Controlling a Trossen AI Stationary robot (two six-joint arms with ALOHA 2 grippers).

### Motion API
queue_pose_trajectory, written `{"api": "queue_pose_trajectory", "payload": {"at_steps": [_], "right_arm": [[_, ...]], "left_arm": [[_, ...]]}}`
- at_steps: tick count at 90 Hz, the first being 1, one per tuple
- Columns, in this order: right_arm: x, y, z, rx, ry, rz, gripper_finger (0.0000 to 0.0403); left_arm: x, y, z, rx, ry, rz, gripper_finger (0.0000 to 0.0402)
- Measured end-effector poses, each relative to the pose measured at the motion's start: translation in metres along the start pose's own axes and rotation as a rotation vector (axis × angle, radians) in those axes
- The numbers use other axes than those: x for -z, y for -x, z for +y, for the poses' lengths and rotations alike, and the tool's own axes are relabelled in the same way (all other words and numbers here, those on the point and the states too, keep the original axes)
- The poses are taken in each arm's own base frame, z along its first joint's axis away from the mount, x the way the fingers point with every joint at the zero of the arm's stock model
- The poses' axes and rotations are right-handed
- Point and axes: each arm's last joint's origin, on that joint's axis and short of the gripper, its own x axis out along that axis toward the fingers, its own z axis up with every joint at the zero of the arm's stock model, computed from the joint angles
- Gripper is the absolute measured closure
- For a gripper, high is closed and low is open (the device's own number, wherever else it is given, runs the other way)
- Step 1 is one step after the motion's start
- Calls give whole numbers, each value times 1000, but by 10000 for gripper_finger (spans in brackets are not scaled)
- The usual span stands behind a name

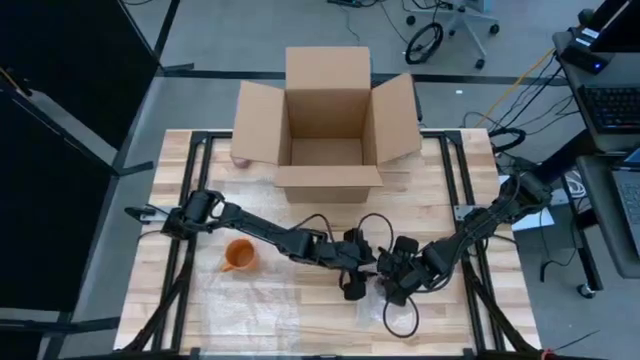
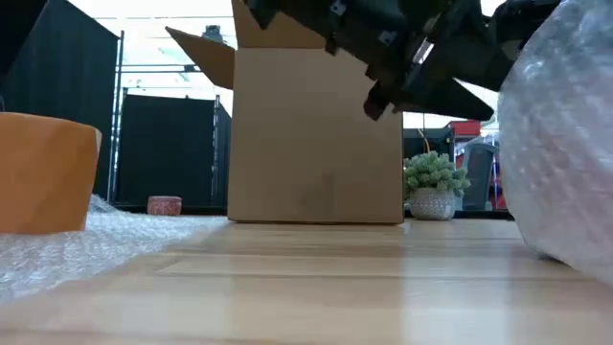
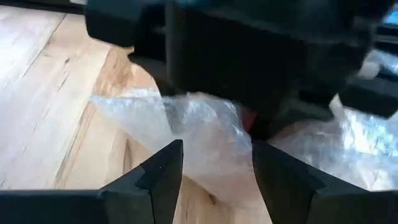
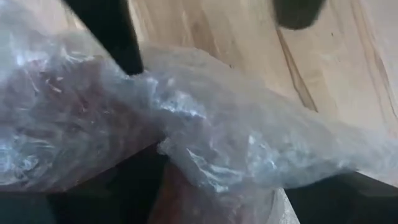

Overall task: Wrap mug
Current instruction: Wrap the pink cup with bubble wrap

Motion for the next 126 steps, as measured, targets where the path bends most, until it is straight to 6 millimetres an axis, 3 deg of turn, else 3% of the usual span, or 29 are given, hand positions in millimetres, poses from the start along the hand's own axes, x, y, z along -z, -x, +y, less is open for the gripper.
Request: {"api": "queue_pose_trajectory", "payload": {"at_steps": [53,71,111,126], "right_arm": [[-3,-1,0,-11,30,-16,122],[-3,-1,1,-20,39,-22,122],[-4,-1,1,-23,32,-27,122],[-4,-1,1,-25,22,-23,122]], "left_arm": [[24,-30,8,-2,-29,29,223],[30,-40,8,92,-78,3,223],[0,11,-7,32,-180,80,223],[10,18,-18,1,-218,170,223]]}}
